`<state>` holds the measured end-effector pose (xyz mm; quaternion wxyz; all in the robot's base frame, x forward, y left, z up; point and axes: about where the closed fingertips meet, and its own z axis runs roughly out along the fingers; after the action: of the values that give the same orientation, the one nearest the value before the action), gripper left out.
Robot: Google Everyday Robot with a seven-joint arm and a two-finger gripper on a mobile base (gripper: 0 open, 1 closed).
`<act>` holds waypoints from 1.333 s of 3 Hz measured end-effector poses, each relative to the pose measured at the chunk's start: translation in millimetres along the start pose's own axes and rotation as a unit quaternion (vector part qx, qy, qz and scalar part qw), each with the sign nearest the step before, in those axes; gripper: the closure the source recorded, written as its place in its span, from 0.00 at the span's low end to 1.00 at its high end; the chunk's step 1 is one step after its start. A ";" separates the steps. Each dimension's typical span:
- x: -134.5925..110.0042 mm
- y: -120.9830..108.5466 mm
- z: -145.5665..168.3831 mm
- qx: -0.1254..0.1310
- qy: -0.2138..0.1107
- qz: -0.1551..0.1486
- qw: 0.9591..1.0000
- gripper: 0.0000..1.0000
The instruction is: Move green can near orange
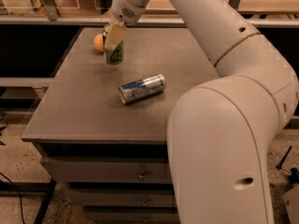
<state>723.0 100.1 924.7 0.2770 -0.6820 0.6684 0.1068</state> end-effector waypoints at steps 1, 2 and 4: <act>-0.2 -7.4 12.2 0.012 0.012 0.004 1.000 0.83; -0.4 -12.1 25.1 0.016 0.023 0.007 1.000 0.59; -0.9 -15.7 39.5 0.008 0.045 0.007 0.999 0.13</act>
Offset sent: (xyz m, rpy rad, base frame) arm 0.0258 0.0164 -0.0211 -0.0595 -0.0290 -0.0614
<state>747.0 120.7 896.4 0.2512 -0.6792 0.6858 0.0727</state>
